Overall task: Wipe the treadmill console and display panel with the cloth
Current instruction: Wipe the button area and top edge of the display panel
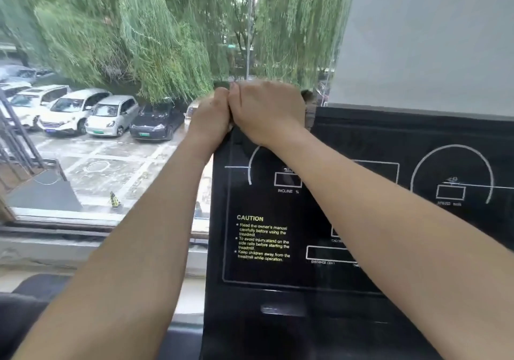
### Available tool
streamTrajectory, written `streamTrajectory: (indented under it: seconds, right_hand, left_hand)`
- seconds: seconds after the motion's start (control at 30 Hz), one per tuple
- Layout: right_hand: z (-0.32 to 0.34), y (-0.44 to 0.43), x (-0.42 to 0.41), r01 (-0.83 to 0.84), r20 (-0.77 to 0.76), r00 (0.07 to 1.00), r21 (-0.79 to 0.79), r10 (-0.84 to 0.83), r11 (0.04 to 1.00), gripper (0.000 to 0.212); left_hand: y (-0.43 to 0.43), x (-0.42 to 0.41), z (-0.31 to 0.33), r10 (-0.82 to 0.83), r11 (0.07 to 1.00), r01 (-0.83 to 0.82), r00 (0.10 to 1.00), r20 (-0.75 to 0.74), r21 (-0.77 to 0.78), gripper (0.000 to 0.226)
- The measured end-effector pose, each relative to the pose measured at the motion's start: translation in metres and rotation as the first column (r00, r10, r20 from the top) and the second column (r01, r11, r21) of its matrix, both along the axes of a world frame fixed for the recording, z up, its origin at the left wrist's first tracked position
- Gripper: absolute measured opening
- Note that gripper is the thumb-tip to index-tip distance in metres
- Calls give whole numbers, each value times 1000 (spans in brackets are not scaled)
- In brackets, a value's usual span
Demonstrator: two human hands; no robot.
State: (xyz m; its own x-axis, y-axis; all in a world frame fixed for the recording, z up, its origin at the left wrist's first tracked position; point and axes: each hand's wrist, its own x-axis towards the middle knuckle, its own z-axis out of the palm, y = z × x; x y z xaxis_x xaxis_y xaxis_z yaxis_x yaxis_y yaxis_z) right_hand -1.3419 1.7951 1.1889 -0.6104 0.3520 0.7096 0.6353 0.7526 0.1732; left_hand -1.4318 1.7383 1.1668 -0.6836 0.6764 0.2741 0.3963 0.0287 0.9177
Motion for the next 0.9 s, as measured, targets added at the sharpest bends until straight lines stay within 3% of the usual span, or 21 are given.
streamTrajectory:
  seconds: [0.13, 0.23, 0.37, 0.47, 0.53, 0.6, 0.73, 0.9]
  right_hand:
    - [-21, -10, -12, -1, -84, 996, 16, 3, 1000, 50]
    - [-34, -17, -13, -16, -26, 1000, -8, 16, 1000, 49]
    - [-30, -24, -12, -154, -14, 988, -136, 153, 979, 50]
    - [-13, -30, -3, -336, -110, 942, -307, 317, 890, 48]
    - [-1, -28, 5, -298, -69, 954, -303, 291, 905, 48]
    - [5, -24, 14, -184, 19, 980, -283, 198, 941, 52]
    - [8, -27, 17, -217, 30, 972, -276, 234, 936, 42]
    - [-23, -32, 9, -328, 59, 941, -90, 334, 940, 34]
  left_hand:
    - [-8, 6, -18, 1, 996, -12, 992, 126, 84, 66]
    - [-17, 4, -36, 12, 990, -33, 988, 151, 138, 75]
    - [-26, -5, -47, 46, 969, -66, 995, 90, 240, 37]
    - [-33, -13, -48, 108, 968, -112, 994, 30, 226, 32]
    - [-41, -22, -52, 202, 958, -203, 979, 24, 205, 26]
    - [-52, -29, -65, 249, 947, -268, 961, 120, 179, 26]
    - [-70, -25, -82, 48, 995, -69, 968, 246, 76, 19]
    - [-59, -7, -34, -135, 951, 45, 951, 279, 305, 29]
